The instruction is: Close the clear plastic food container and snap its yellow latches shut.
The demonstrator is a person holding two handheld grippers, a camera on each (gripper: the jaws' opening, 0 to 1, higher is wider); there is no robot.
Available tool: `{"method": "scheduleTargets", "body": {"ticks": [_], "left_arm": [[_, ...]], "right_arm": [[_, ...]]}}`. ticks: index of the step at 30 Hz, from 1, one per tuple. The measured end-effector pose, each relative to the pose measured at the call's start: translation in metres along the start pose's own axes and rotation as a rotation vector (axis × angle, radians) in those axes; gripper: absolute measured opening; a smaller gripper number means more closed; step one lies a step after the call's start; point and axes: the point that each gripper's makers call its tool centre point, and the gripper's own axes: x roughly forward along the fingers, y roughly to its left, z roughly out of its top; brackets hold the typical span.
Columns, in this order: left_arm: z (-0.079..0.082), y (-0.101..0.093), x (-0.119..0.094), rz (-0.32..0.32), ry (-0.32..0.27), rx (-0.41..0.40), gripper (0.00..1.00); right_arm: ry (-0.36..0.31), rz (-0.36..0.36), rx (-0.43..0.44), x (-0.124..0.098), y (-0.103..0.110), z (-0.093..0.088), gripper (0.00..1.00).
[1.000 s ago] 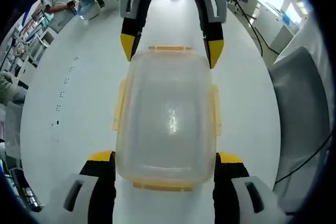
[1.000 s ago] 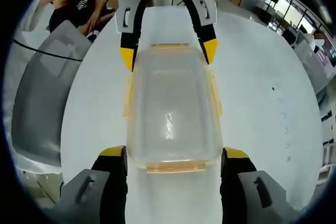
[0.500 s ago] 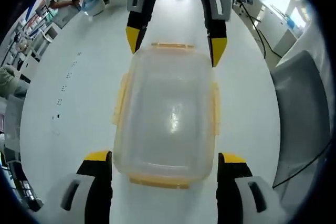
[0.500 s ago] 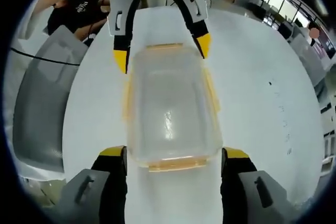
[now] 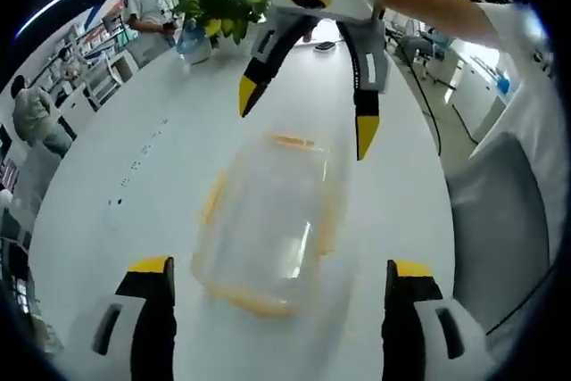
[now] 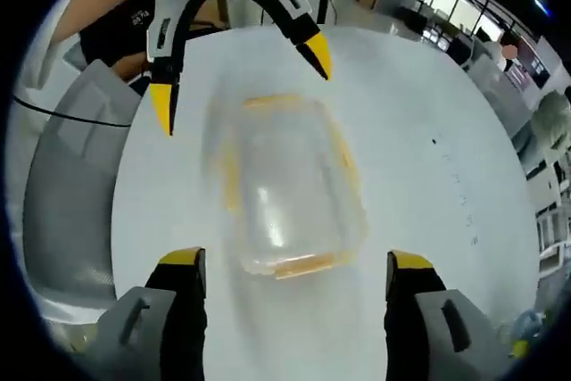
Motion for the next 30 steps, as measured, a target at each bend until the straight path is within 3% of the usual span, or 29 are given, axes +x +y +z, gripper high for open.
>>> {"method": "scheduleTargets", "body": {"ticks": [11, 14, 21, 23, 25, 28, 30], "left_arm": [[-0.016, -0.026, -0.059, 0.123, -0.098, -0.034, 0.99], [-0.029, -0.041, -0.072, 0.123, -0.117, -0.051, 0.99], [-0.051, -0.062, -0.106, 0.226, -0.201, -0.093, 0.99], [-0.066, -0.066, -0.111, 0.249, -0.188, -0.109, 0.99], [-0.076, -0.069, -0.117, 0.281, -0.211, -0.141, 0.99], [-0.087, -0.071, -0.126, 0.384, -0.244, -0.132, 0.89], [-0.091, -0.078, -0.129, 0.413, -0.266, -0.125, 0.83]], "right_arm": [[-0.048, -0.051, 0.017, -0.026, 0.041, 0.010, 0.79], [-0.042, -0.065, 0.011, -0.030, 0.051, 0.010, 0.78], [-0.097, -0.110, 0.044, -0.042, 0.079, 0.023, 0.77], [-0.105, -0.112, 0.057, -0.045, 0.090, 0.026, 0.77], [-0.130, -0.121, 0.065, -0.045, 0.101, 0.031, 0.77], [-0.151, -0.129, 0.077, -0.044, 0.115, 0.033, 0.77], [-0.159, -0.127, 0.085, -0.043, 0.123, 0.034, 0.77]]}}
